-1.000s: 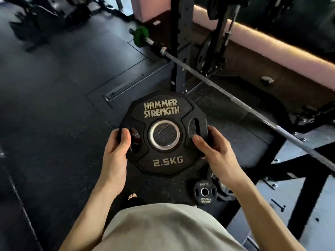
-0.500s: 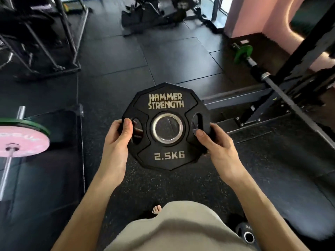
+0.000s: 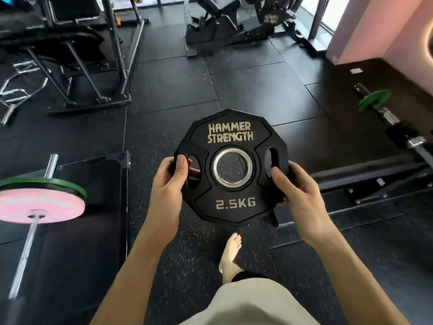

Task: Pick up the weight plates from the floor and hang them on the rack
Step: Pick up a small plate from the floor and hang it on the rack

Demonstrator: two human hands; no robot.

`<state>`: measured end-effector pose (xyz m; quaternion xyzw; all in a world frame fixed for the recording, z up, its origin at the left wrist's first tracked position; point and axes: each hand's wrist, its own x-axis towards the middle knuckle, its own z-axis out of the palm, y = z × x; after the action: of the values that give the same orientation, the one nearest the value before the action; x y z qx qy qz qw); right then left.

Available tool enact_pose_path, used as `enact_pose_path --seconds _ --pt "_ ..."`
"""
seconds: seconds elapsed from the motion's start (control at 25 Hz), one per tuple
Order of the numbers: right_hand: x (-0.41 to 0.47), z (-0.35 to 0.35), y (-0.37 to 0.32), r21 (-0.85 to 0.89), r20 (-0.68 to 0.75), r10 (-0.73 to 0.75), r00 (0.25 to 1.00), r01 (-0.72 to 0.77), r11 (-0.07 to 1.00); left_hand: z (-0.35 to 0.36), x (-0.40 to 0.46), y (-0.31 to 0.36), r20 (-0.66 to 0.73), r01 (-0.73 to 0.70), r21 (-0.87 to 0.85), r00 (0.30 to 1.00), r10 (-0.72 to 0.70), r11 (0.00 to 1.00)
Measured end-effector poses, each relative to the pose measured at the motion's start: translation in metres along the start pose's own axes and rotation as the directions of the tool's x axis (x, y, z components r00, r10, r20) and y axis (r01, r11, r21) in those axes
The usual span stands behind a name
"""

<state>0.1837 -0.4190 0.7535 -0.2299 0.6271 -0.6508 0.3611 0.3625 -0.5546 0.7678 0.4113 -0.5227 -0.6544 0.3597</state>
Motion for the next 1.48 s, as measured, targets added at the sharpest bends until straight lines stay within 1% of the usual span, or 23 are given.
enact_pose_path --seconds 0.12,0.2,0.32,0.44,0.56,0.64,0.72,0.84,1.0,1.2,1.32,1.4,1.48 --pt "0.081 0.016 -0.011 0.015 0.012 0.005 1.000 -0.005 1.000 0.012 0.080 0.015 -0.020 0.018 0.002 1.000 -0.018 1.000" --pt "0.137 0.025 -0.025 0.038 0.016 -0.012 1.000 0.011 0.999 0.022 0.134 0.028 -0.012 -0.003 0.015 1.000 0.003 1.000" --pt "0.203 0.034 -0.039 0.046 0.029 -0.013 0.999 0.011 0.999 0.034 0.199 0.043 -0.017 0.003 0.013 1.000 -0.003 1.000" --pt "0.279 0.045 -0.051 0.055 0.018 -0.008 1.000 0.007 0.998 0.043 0.279 0.052 0.023 -0.014 0.009 1.000 0.014 1.000" --pt "0.357 0.055 -0.055 0.010 0.005 -0.031 0.999 0.031 0.999 0.054 0.365 0.058 0.085 -0.034 0.017 0.996 0.032 0.999" --pt "0.409 0.061 -0.060 -0.020 -0.034 -0.054 0.998 0.054 0.998 0.066 0.426 0.063 0.122 -0.046 0.018 0.992 0.043 0.999" --pt "0.461 0.068 -0.067 -0.022 -0.106 -0.066 0.992 0.064 0.998 0.081 0.492 0.075 0.169 -0.036 0.034 0.985 0.029 0.999" --pt "0.532 0.071 -0.084 -0.015 -0.210 -0.073 0.975 0.072 0.997 0.112 0.583 0.096 0.273 -0.027 0.071 0.962 0.007 0.997" --pt "0.620 0.057 -0.103 0.044 -0.332 -0.072 0.941 0.092 0.995 0.170 0.685 0.113 0.394 -0.023 0.077 0.919 -0.010 0.997" --pt "0.747 0.000 -0.119 0.104 -0.434 -0.072 0.898 0.129 0.986 0.280 0.814 0.115 0.525 -0.026 0.078 0.851 -0.019 0.997" --pt "0.814 -0.039 -0.134 0.119 -0.452 -0.079 0.889 0.148 0.982 0.344 0.873 0.119 0.550 0.004 0.094 0.833 -0.055 0.996" --pt "0.863 -0.069 -0.149 0.111 -0.462 -0.085 0.883 0.153 0.982 0.392 0.917 0.124 0.579 -0.006 0.094 0.814 -0.049 0.996" --pt "0.906 -0.098 -0.162 0.112 -0.480 -0.065 0.875 0.135 0.985 0.436 0.955 0.129 0.585 0.006 0.109 0.808 -0.069 0.994"
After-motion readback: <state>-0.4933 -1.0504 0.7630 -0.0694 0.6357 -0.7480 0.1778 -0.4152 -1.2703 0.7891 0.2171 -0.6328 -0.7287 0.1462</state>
